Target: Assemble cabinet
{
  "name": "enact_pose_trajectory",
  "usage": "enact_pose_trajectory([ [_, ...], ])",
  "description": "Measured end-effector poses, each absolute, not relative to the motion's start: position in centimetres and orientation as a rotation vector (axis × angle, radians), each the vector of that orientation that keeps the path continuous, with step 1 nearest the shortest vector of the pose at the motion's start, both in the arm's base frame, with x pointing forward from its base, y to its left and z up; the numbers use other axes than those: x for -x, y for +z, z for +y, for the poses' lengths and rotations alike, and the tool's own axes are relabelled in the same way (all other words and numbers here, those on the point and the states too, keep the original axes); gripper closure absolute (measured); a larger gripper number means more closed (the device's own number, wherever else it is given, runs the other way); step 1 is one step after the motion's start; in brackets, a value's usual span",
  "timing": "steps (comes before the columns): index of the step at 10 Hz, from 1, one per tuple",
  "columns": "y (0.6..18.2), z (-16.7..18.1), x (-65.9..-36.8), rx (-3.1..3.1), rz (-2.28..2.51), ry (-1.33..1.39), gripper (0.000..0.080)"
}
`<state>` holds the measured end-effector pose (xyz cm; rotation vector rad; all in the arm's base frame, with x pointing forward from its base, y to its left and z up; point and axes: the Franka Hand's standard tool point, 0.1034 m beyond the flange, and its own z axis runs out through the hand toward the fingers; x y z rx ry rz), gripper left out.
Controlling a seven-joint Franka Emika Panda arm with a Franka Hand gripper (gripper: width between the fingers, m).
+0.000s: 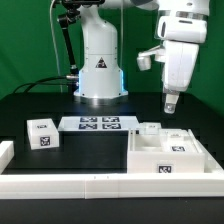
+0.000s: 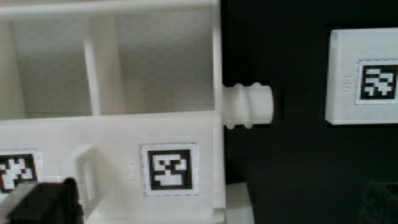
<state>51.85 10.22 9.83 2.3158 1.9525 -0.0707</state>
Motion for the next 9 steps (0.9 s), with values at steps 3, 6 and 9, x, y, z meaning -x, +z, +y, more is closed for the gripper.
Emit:
enact_pose_trajectory([
  [3, 9.8, 10.2, -51.5, -2.315, 1.954, -0.072, 0.0002],
  [6, 9.2, 9.5, -46.6, -2.315, 1.974, -0.050, 0.0002],
  [9, 6.5, 8.7, -42.8, -2.345, 1.999, -0.054, 0.0002],
])
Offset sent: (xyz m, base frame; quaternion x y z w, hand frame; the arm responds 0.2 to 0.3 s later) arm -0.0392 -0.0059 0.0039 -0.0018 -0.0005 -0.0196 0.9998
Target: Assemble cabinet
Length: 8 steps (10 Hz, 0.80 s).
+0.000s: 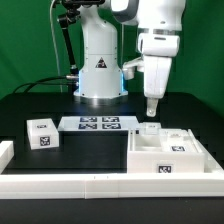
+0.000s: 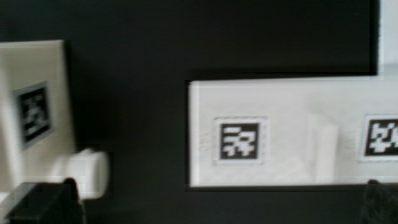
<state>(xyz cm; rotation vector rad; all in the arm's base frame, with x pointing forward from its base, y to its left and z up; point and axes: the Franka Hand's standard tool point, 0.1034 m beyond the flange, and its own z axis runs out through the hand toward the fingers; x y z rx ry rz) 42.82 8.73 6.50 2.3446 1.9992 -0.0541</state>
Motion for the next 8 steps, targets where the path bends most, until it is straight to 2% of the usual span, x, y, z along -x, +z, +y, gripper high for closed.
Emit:
enact_pose_trajectory([
  [4, 6.5, 8.5, -43.1, -2.336, 2.008, -0.057, 0.0002],
  [8, 3.7, 9.6, -40.2, -2.367, 2.039, -0.024, 0.0002],
])
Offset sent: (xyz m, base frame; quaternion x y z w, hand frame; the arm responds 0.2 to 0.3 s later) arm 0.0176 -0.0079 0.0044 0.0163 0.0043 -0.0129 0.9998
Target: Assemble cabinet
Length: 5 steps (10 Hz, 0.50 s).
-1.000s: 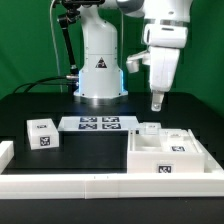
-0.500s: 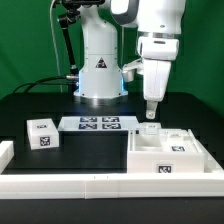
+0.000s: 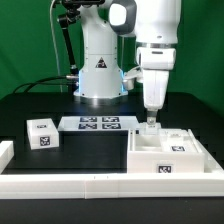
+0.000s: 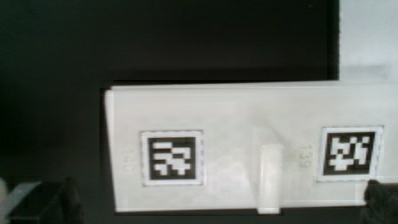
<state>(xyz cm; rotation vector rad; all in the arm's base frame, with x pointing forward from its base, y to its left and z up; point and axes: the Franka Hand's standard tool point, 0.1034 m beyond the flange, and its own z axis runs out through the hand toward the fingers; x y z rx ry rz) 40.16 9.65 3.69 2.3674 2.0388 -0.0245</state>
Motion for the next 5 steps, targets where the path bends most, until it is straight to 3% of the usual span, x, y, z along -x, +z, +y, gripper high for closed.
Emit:
enact_pose_trajectory([
  [5, 1.9, 9.8, -39.0, -2.386, 2.058, -0.068, 0.0002],
])
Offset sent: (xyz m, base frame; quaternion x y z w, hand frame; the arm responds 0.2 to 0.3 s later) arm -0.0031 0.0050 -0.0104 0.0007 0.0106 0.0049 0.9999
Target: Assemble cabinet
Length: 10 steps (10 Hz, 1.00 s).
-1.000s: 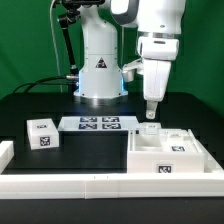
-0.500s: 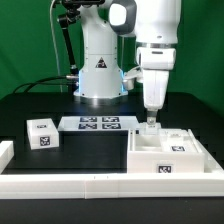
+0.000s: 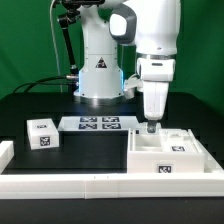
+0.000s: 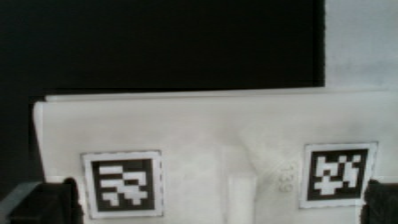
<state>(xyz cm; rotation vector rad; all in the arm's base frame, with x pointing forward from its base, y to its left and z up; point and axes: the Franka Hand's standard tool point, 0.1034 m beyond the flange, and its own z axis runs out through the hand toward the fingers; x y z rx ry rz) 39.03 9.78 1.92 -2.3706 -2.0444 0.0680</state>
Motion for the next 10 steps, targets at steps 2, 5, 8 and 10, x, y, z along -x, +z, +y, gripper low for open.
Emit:
enact_pose_trajectory([
  [2, 1.54, 9.85, -38.73, 2.364, -2.042, 0.079, 0.0014],
  [5, 1.54, 9.88, -38.72, 2.363, -2.043, 0.079, 0.0375],
  [8, 1.10, 9.82, -38.38, 2.357, -2.038, 0.092, 0.0692],
  [10, 1.21, 9.83, -38.63, 2.361, -2.039, 0.074, 0.0731],
])
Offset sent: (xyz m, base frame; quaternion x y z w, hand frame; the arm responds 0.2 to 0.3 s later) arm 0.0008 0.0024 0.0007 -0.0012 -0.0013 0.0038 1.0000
